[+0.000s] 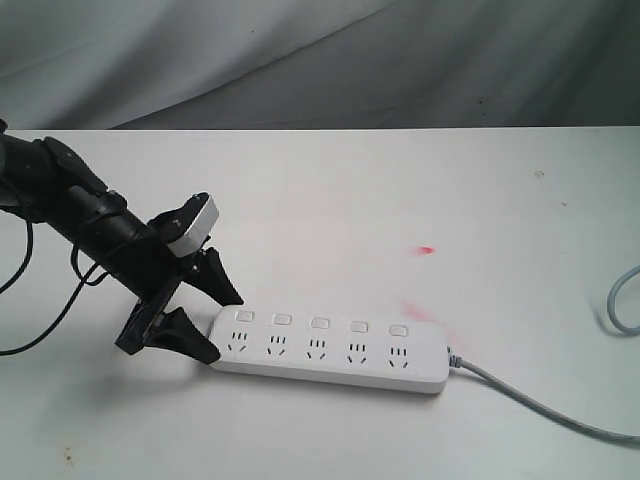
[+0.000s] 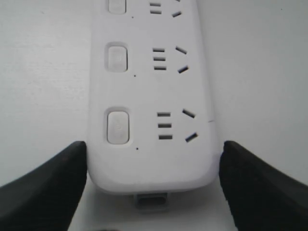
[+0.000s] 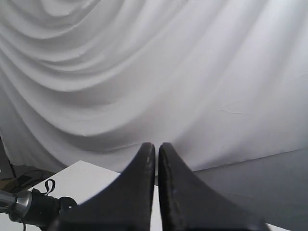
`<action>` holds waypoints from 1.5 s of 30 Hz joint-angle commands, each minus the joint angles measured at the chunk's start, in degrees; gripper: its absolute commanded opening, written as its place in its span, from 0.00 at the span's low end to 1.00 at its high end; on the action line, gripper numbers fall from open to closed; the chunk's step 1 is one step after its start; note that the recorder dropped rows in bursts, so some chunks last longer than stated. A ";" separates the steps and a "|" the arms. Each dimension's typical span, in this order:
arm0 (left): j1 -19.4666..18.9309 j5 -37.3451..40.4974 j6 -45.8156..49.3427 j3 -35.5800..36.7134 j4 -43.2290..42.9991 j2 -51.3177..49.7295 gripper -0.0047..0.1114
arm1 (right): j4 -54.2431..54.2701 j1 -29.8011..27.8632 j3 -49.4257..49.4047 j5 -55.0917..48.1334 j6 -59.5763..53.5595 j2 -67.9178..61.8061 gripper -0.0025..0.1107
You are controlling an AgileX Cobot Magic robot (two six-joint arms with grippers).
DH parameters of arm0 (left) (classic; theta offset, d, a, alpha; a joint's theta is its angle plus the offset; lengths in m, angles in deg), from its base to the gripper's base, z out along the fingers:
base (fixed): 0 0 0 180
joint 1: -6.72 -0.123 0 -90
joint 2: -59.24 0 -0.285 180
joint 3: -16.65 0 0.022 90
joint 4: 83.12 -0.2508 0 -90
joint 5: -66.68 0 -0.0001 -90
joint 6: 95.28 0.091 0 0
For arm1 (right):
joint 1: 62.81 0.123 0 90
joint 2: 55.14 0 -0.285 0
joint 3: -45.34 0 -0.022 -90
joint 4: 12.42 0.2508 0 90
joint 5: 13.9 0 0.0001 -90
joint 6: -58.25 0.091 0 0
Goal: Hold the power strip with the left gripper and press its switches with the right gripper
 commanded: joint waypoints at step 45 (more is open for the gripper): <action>0.00 -1.69 0.48 -0.27 -0.03 0.00 0.46 | -53.99 -24.79 -48.50 3.18 50.18 34.12 0.05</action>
